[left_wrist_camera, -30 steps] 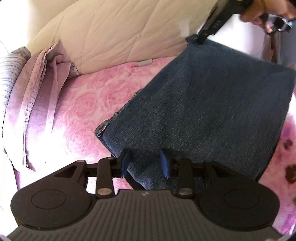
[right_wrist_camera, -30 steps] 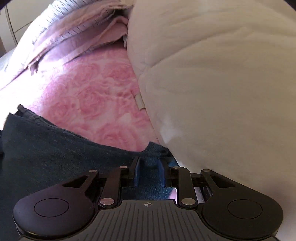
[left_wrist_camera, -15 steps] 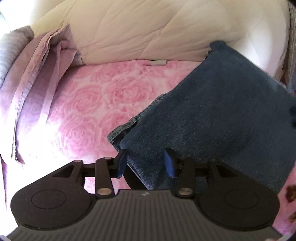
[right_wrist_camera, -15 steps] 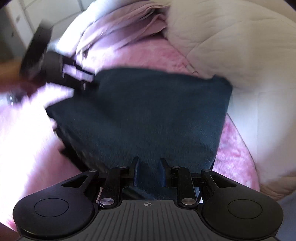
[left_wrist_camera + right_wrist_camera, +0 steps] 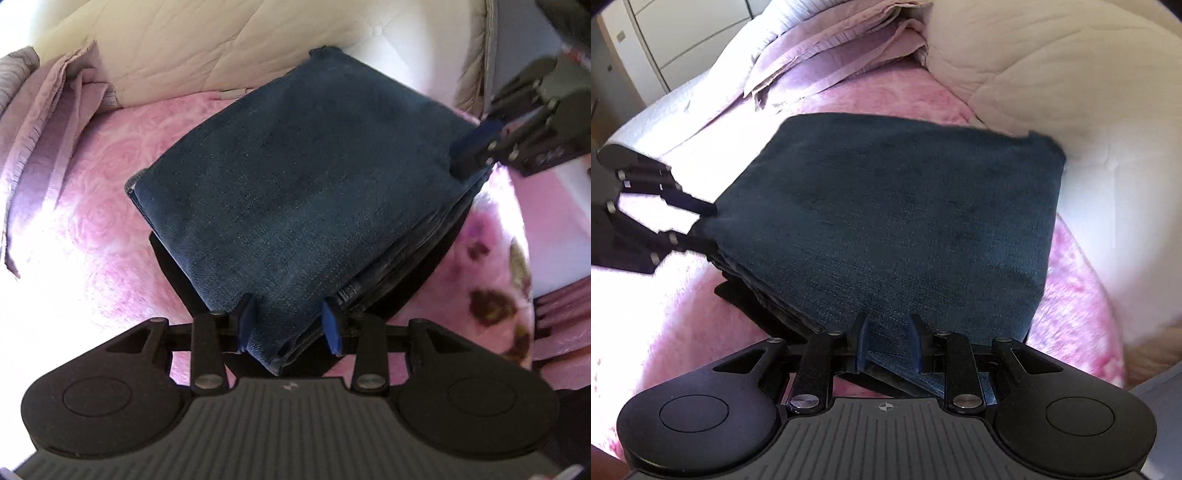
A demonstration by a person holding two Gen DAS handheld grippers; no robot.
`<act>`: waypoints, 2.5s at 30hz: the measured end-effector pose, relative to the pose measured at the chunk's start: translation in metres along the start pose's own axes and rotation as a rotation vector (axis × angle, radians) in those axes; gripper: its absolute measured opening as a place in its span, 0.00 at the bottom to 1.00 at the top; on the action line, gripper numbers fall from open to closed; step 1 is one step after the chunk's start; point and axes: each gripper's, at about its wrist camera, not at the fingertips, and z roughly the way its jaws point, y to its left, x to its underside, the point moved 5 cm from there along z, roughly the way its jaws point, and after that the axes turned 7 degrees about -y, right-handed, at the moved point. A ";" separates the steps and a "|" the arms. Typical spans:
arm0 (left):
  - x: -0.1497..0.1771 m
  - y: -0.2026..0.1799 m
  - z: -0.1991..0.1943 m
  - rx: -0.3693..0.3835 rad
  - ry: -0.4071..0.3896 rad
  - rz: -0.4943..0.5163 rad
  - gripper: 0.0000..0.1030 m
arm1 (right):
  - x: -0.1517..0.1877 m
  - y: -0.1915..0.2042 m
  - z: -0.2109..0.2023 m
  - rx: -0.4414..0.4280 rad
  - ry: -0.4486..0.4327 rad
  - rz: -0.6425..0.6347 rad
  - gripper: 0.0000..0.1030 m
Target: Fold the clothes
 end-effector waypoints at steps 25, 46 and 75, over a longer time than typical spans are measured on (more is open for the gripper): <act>0.060 -0.059 -0.137 -0.035 -0.109 -0.339 0.79 | 0.086 0.084 -0.173 0.286 -0.170 0.361 0.79; 0.136 -0.117 -0.335 -0.072 -0.294 -0.480 0.96 | 0.136 0.251 -0.329 0.409 -0.315 0.388 0.87; 0.126 -0.148 -0.348 -0.201 -0.291 -0.539 0.95 | 0.126 0.249 -0.332 0.308 -0.271 0.217 0.90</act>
